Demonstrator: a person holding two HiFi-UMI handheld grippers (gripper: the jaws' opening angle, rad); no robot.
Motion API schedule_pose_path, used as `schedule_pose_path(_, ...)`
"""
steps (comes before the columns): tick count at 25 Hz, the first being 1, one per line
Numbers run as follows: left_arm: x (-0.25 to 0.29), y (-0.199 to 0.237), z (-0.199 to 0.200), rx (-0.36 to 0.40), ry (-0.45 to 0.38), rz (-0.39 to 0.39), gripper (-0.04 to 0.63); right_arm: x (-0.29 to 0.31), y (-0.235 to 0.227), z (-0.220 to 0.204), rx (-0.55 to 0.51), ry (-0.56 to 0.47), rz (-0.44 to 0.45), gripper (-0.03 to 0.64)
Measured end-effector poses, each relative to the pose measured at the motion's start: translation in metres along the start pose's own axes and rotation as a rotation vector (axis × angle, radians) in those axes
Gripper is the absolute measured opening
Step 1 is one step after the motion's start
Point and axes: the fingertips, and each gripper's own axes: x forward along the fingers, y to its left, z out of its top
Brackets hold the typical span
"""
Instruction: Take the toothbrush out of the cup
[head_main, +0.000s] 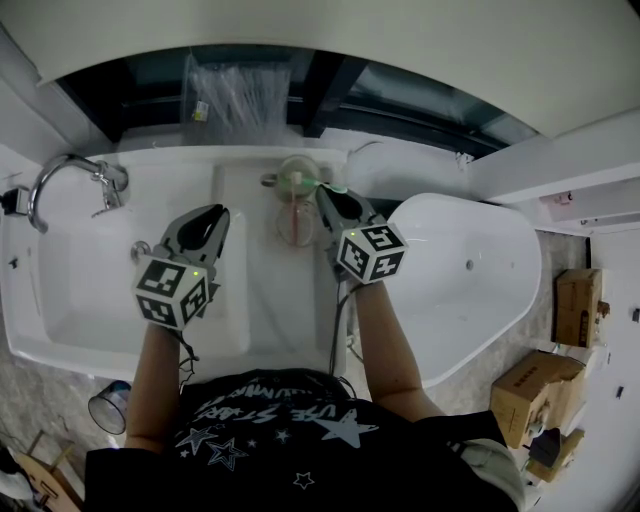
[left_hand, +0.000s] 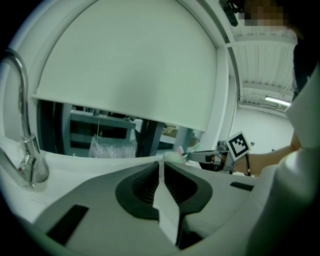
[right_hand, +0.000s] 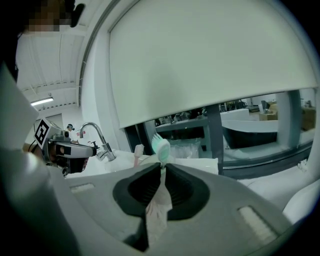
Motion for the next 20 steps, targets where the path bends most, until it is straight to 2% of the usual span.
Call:
schedule_pose_path(11,-0.009,0.001,0.003,-0.002,-0.016,0.004,0.038,-0.005,0.003,0.009,-0.015,-0.028,-0.021,0.023)
schedule_pose_path(20,-0.026,-0.013,0.012,0.011,-0.048,-0.004,0.038,-0.030,0.013,0.033,-0.048,-0.088,-0.037,0.022)
